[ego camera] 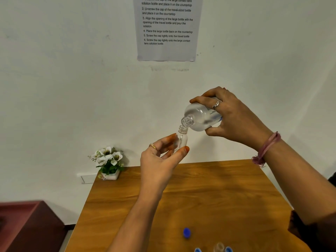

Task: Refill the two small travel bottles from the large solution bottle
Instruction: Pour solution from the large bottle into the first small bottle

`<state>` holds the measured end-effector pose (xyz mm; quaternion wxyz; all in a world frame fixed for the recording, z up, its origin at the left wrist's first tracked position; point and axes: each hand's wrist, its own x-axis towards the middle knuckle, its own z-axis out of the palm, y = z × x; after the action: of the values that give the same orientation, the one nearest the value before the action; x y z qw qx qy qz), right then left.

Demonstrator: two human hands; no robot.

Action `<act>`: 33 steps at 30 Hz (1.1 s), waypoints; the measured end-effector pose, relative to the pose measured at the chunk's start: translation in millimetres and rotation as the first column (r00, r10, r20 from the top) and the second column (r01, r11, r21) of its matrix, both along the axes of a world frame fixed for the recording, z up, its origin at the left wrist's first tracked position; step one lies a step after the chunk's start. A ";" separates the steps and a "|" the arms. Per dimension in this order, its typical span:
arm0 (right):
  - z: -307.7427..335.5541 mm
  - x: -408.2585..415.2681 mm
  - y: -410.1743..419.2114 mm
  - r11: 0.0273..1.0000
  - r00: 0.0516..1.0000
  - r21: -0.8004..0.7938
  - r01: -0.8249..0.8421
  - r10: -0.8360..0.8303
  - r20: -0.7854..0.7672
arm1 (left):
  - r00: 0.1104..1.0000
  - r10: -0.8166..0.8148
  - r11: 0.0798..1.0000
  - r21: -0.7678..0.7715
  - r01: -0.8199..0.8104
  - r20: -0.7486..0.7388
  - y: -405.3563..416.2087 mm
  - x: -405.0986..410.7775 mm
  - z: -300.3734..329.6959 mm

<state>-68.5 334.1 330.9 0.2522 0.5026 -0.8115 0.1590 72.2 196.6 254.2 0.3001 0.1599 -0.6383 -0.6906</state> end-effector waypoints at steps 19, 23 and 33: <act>-1.8 -1.0 0.1 1.000 1.000 0.002 0.003 -0.003 0.007 | 1.000 -0.009 1.000 0.010 0.010 -0.021 -0.2 -1.7 -2.9; -1.0 -0.6 0.2 1.000 1.000 -0.001 0.000 0.000 0.014 | 1.000 -0.013 1.000 0.015 0.014 -0.024 -0.2 -1.6 -2.7; -1.0 -0.6 -0.6 1.000 1.000 -0.006 -0.011 0.011 0.004 | 1.000 -0.004 1.000 -0.003 0.004 -0.015 -1.1 -2.8 -5.2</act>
<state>-69.1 333.5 329.9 0.2511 0.5058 -0.8088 0.1639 69.4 195.5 249.1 0.3039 0.1530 -0.6373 -0.6914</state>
